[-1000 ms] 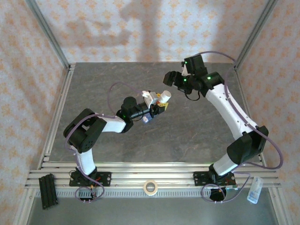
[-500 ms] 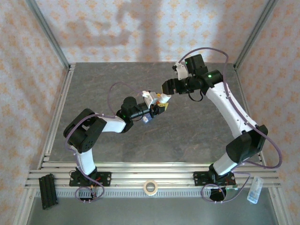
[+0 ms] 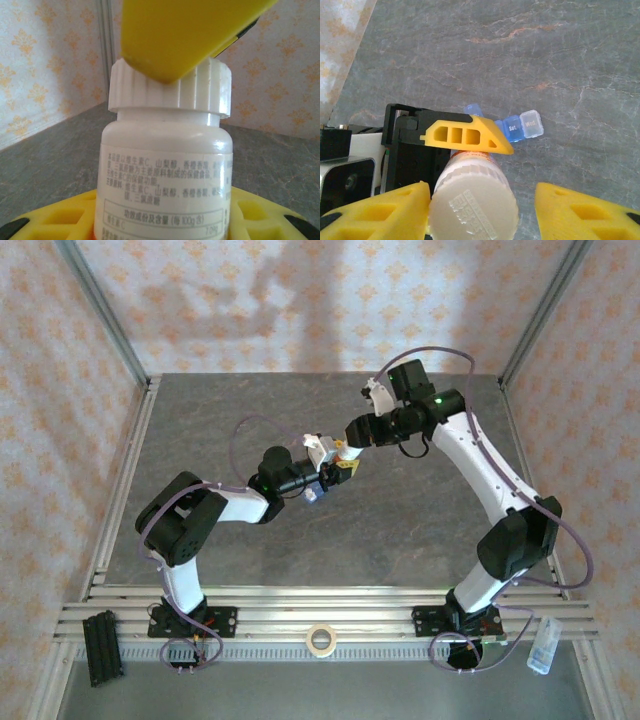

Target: Sort the pills into containers

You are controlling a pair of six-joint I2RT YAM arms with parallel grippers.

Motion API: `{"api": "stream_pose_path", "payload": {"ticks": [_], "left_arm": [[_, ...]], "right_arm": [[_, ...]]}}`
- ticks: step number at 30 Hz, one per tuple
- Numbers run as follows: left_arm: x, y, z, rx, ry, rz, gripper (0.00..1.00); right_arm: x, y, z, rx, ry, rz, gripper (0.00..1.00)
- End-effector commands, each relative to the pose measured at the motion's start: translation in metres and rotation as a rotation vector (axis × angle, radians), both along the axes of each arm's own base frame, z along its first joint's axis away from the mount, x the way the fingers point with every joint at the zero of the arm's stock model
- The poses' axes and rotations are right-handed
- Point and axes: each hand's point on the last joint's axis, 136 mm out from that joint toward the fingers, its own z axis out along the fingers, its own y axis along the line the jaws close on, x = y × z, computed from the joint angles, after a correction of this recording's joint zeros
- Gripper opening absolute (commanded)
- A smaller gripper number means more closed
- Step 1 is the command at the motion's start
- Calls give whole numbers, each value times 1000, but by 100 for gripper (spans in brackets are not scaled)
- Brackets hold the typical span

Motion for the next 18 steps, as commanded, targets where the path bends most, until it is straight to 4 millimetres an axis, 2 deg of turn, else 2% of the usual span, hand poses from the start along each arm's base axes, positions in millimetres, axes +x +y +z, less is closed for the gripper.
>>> {"api": "stream_pose_path", "payload": {"ticks": [1,5,7,9,12,14,18], "left_arm": [[-4,0,31,-43,-85,-21,0],[-4,-1,32,-48,-85,-20,0],[-4,0,33,-50,-84,-19,0],[-3,0,33,-49,-84,-16,0],[-2,0,32,-48,-82,-12,0],[0,-1,31,-48,-79,-10,0],[1,-1,29,-47,-72,-4,0]], "right_arm": [[-6,4,-9,14,43,22,50],[-7,6,-18,44,86,-23,42],[-5,4,-23,60,112,-100,37],[1,0,-26,78,127,-213,37],[8,-14,-30,79,138,-482,37],[7,-15,-27,117,125,-591,37],[5,-8,-24,140,115,-650,40]]}}
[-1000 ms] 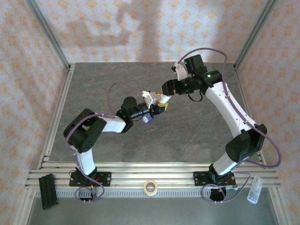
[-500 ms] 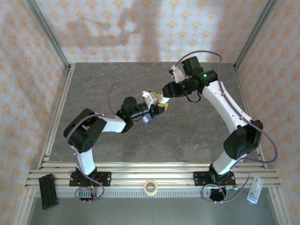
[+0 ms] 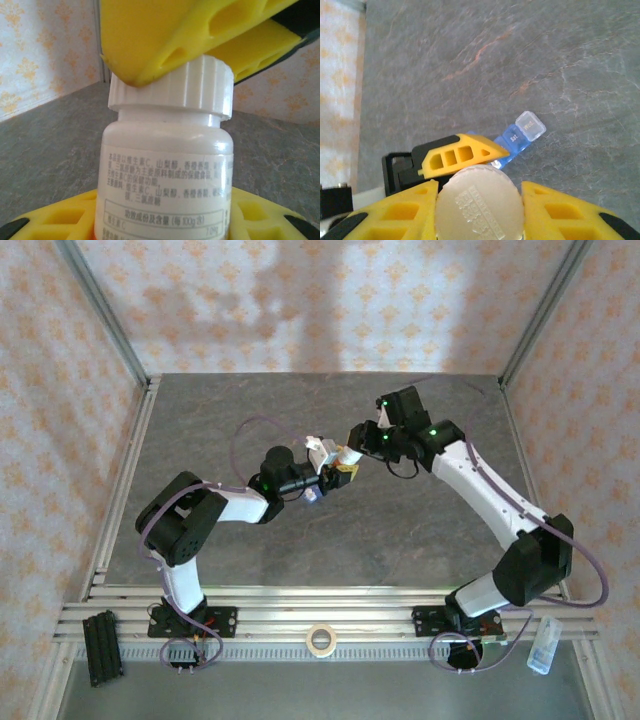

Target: Sort the pills into containers

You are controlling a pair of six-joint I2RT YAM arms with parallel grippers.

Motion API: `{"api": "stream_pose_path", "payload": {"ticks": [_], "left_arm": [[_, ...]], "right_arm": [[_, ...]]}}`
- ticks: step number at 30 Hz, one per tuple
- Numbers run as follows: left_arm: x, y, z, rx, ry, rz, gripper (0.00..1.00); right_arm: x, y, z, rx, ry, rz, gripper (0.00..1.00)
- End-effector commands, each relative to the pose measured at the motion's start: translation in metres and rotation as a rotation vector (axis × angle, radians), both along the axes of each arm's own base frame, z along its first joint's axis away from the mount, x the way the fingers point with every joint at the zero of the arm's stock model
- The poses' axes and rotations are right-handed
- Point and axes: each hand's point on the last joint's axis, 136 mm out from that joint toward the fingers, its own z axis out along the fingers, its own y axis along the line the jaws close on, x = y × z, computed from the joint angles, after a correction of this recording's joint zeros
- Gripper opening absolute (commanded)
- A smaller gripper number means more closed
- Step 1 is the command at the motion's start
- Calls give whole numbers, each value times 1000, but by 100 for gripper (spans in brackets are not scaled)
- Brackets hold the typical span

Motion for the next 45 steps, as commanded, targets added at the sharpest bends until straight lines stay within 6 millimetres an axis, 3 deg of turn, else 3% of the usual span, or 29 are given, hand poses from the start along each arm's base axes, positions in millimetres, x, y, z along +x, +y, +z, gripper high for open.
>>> {"api": "stream_pose_path", "payload": {"ticks": [1,4,8,12,16,24,35,45], "left_arm": [[2,-1,46,-88,-136,7,0],[3,-2,46,-92,-133,6,0],[2,-1,45,-86,-132,7,0],[2,-1,45,-84,-133,5,0],[1,-2,46,-86,-135,1,0],[0,-1,50,-87,-138,-4,0],[-1,-2,54,-88,-144,-10,0],[-2,-2,53,-86,-146,-11,0]], "right_arm": [[6,-4,-5,19,30,-164,41],[8,-8,-1,-24,24,-156,53],[15,-22,28,-54,-55,-148,72],[19,-32,62,-88,-188,-56,81],[16,-32,78,-107,-261,86,84],[-1,-17,64,-167,-233,362,84],[-6,-10,33,-179,-140,450,79],[-2,-3,27,-147,-110,461,70]]}}
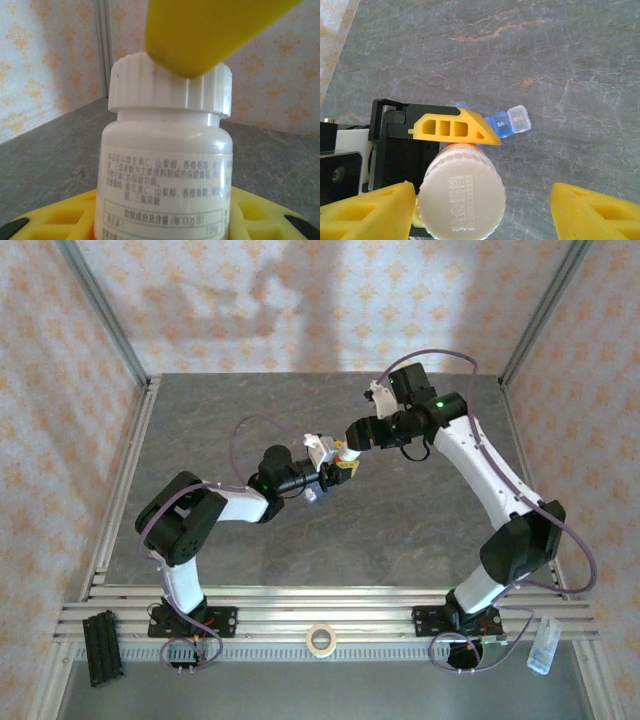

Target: Sort the pills into containers

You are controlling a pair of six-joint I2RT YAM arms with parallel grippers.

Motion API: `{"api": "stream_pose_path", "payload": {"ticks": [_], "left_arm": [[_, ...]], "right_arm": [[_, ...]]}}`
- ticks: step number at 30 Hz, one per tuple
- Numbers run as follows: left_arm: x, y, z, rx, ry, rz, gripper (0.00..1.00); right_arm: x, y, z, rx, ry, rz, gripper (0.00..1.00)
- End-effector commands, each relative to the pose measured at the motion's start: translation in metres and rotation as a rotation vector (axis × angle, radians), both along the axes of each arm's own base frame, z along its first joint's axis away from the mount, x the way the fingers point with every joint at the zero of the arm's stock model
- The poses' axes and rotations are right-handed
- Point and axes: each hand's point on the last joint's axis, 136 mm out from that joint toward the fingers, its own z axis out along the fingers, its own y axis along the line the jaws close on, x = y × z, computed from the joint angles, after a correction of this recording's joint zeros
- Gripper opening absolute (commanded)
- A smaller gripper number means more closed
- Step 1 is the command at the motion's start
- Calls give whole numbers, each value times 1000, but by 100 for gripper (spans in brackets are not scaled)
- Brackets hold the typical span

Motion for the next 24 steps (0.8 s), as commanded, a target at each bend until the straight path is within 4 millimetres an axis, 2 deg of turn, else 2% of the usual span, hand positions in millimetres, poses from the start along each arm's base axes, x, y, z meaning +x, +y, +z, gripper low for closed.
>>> {"api": "stream_pose_path", "payload": {"ticks": [1,3,11,15,17,19,24], "left_arm": [[-3,-1,39,-55,-98,-12,0],[-3,-1,39,-54,-98,-13,0],[-3,-1,41,-60,-100,-13,0],[-3,-2,43,-63,-104,-14,0],[-2,-2,42,-63,-101,-13,0],[-2,-2,41,-65,-100,-14,0],[-1,-1,37,-68,-94,-5,0]], "right_arm": [[-1,4,10,21,-13,23,69],[-1,5,9,23,-9,27,66],[4,7,1,49,34,-40,42],[11,4,-9,63,105,-225,29],[15,-8,-20,24,129,-422,29],[14,-6,-23,68,128,-528,29],[14,3,-20,162,111,-617,38]]}}
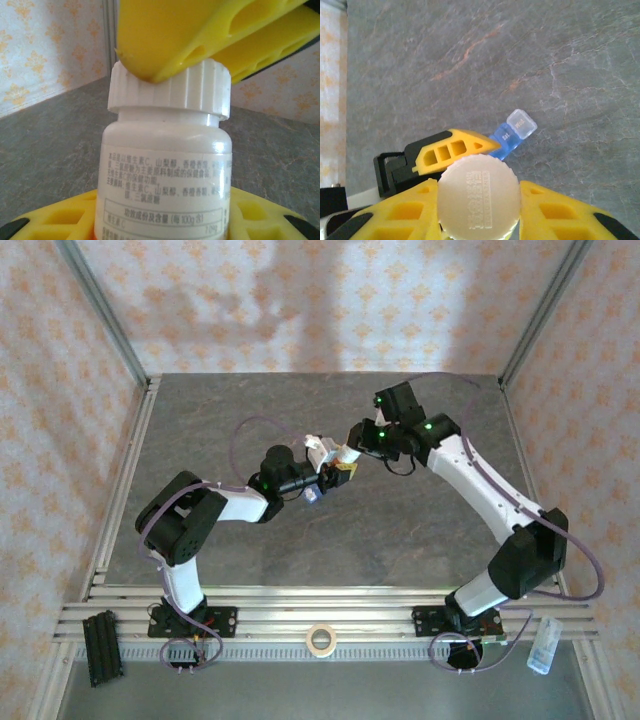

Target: Sort the pills into containers

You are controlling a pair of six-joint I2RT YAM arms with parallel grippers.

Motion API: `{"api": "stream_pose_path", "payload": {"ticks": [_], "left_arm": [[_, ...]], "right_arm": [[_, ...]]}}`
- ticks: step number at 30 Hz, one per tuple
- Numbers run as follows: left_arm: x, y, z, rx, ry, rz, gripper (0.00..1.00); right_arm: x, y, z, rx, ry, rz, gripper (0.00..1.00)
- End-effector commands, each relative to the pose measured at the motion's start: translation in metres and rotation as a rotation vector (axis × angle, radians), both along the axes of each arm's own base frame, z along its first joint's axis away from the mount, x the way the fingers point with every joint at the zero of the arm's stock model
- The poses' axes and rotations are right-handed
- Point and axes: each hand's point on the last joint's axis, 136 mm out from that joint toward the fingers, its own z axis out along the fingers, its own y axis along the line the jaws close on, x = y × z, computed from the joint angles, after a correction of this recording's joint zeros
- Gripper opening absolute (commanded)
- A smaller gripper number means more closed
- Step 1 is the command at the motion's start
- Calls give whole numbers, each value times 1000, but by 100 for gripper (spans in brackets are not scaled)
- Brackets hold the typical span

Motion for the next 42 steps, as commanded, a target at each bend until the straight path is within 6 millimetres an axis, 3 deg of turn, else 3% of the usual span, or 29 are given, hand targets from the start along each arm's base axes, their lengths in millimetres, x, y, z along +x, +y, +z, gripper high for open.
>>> {"api": "stream_pose_path", "payload": {"ticks": [1,8,11,16,22,25,42], "left_arm": [[-4,-4,54,-109,-158,-26,0],[-4,-3,49,-107,-152,-24,0],[-4,-4,49,-110,-153,-25,0],[-4,-4,49,-108,-155,-27,0],[-6,-4,50,-109,-154,-32,0],[-6,-4,50,-109,-155,-32,0],[-5,-5,50,-109,-154,-35,0]], "right_arm": [[11,-4,-1,27,-2,-158,41],[20,-27,37,-13,-62,-128,68],[21,-40,50,-29,-99,-111,74],[19,-39,58,-52,-161,62,75],[5,-23,43,-112,-160,333,77],[2,-20,36,-116,-134,367,78],[-2,1,35,-17,-109,414,72]]}}
